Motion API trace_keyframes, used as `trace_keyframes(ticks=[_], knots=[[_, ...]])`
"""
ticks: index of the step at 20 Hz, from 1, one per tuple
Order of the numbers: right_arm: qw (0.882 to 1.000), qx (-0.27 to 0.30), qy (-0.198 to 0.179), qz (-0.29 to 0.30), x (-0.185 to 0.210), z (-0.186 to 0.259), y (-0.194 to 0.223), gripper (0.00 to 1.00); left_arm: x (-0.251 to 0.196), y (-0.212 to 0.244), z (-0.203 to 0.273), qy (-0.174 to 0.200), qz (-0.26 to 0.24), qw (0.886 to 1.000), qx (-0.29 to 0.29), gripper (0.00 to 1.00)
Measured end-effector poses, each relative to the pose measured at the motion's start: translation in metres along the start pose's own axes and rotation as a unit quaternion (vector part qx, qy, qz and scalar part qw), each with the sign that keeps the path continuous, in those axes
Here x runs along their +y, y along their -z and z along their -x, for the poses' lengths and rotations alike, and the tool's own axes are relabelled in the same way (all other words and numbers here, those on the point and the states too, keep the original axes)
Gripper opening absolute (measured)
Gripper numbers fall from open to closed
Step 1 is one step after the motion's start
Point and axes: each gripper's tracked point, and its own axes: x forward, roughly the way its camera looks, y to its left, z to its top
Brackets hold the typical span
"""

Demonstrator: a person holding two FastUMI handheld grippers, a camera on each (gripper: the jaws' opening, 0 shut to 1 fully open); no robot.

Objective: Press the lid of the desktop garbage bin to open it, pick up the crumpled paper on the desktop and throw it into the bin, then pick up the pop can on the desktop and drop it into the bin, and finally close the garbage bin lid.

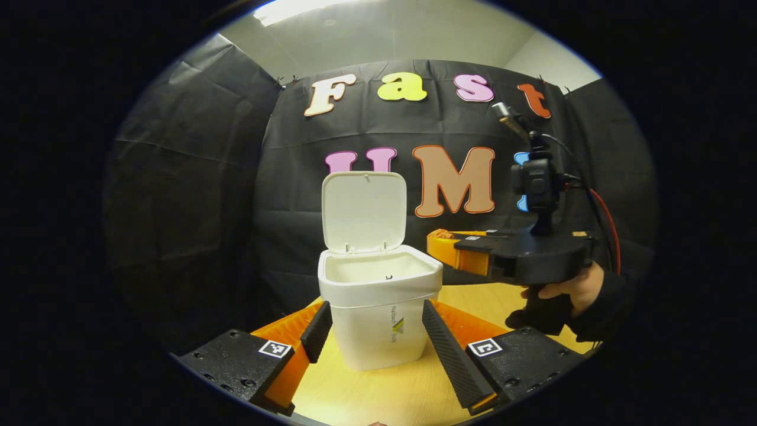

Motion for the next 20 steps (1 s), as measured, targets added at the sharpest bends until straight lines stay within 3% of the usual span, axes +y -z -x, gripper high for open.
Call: trace_keyframes(ticks=[5, 7, 8, 10, 11, 17, 20], knots=[[1.0, 0.028, 0.001, 0.004, 0.01, -0.028, 0.018, 0.44, 0.011, 0.009, -0.004, -0.001, 0.006, 1.0, 0.008, 0.93], [1.0, 0.028, 0.003, -0.005, 0.01, -0.032, 0.021, 0.57, 0.012, 0.01, -0.007, 0.0, 0.007, 1.0, 0.01, 0.92], [1.0, 0.029, 0.005, -0.005, 0.008, -0.029, 0.02, 0.58, 0.012, 0.011, -0.008, 0.001, 0.007, 1.0, 0.009, 0.94], [1.0, 0.018, 0.007, -0.002, 0.006, -0.024, 0.011, 0.87, 0.008, 0.013, -0.011, 0.004, 0.007, 1.0, 0.009, 0.92], [1.0, 0.007, 0.012, 0.004, 0.001, -0.016, 0.004, 0.94, 0.005, 0.013, -0.013, 0.007, 0.008, 1.0, 0.009, 0.94], [0.993, -0.078, 0.087, 0.019, -0.069, 0.065, -0.047, 0.96, -0.051, 0.015, -0.025, 0.063, 0.01, 0.998, 0.006, 0.92], [0.985, -0.096, 0.14, 0.018, -0.115, 0.112, -0.051, 0.96, -0.093, 0.02, -0.028, 0.103, 0.012, 0.995, 0.008, 0.92]])
